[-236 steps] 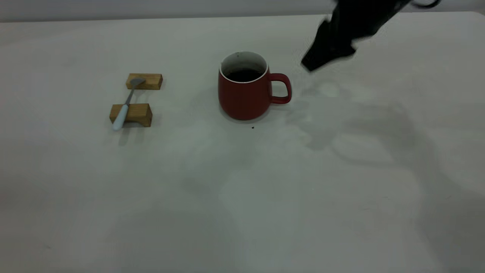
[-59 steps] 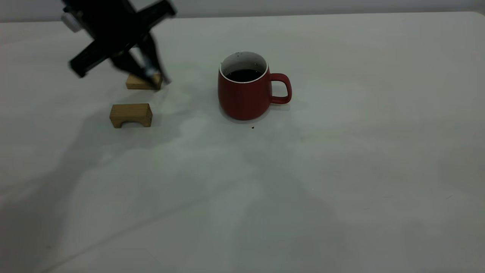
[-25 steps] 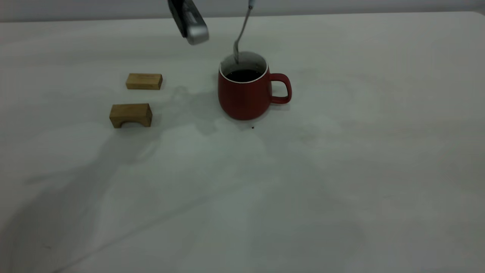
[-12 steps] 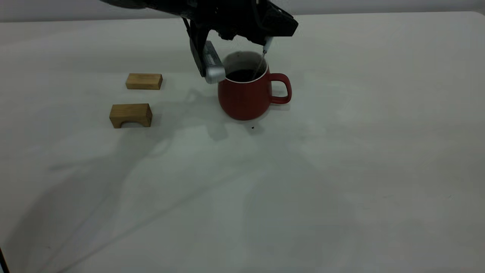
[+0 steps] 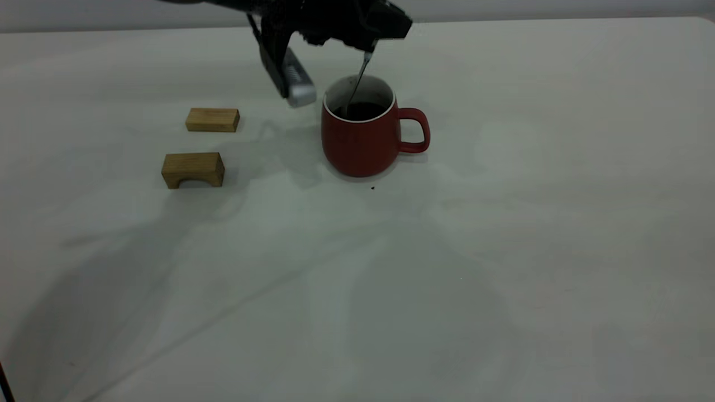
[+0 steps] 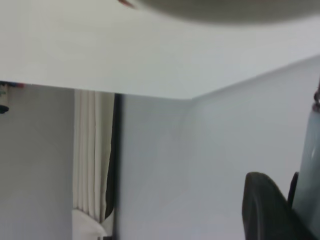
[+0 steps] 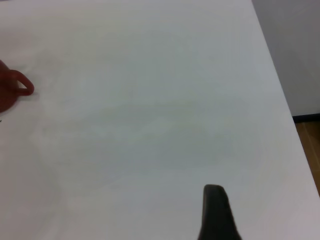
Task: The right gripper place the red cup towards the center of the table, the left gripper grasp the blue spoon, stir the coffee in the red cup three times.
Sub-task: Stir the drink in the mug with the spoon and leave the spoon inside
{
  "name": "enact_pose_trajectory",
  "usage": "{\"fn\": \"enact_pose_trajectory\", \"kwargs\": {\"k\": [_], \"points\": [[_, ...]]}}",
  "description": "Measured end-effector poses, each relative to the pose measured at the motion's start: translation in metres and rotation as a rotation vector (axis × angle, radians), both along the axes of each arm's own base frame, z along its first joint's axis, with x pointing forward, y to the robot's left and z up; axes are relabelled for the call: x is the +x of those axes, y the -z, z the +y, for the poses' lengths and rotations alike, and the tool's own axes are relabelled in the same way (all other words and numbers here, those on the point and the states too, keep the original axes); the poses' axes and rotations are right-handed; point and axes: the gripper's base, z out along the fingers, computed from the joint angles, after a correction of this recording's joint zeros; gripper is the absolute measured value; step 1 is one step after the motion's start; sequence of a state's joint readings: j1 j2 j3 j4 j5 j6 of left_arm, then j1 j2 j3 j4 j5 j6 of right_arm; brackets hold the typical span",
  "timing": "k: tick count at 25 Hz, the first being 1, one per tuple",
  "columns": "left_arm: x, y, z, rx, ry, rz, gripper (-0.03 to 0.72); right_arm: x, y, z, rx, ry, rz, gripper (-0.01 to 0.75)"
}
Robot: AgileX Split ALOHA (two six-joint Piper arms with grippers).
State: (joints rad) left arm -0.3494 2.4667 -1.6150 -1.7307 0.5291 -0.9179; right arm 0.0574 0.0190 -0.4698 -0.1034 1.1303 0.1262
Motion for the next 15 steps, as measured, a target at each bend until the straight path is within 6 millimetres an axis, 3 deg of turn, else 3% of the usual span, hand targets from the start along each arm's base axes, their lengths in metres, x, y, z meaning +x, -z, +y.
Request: {"fn": "enact_pose_trajectory", "kwargs": {"k": [7,10,15], "points": [[-0.015,0.015,-0.018,-0.054,0.118,0.095,0.140,0.000,0.000,0.000,0.000,0.000,0.001,0.547],[-0.018,0.020,-0.004,-0.039,0.160,0.152,0.140,0.000,0.000,0.000,0.000,0.000,0.001,0.547],[-0.005,0.021,0.028,-0.026,0.116,0.157,0.140,0.000,0.000,0.000,0.000,0.000,0.001,0.547]]}}
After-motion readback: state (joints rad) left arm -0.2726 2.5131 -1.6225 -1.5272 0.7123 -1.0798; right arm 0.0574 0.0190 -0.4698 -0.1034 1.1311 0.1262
